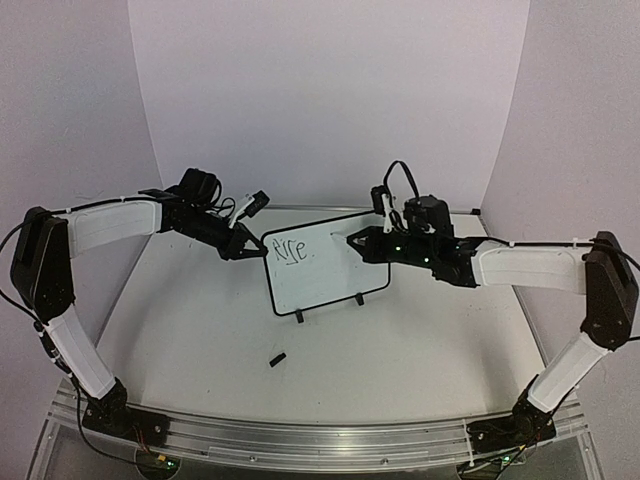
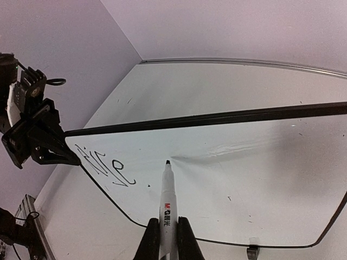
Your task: Write a sentence on the whiteboard
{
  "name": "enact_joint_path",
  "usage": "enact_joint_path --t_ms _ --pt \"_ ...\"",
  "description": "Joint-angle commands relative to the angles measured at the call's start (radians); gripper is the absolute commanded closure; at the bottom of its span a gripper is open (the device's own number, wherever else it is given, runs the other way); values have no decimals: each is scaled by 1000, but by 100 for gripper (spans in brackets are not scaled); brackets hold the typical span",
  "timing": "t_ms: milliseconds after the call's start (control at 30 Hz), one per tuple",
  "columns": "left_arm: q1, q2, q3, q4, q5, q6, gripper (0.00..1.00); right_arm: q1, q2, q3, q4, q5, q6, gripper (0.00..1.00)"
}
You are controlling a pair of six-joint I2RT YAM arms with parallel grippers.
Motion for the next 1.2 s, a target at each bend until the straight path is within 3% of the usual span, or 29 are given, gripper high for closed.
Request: enact_joint_path --t_ms 0,400,1167 --pt "-22 45 0 -100 -56 30 100 -5 16 57 21 -7 -18 100" --pt "-22 48 1 -102 -61 32 100 -14 75 101 21 -52 -18 100" --pt "-22 51 2 -102 -61 32 100 -11 112 -39 55 -115 43 100"
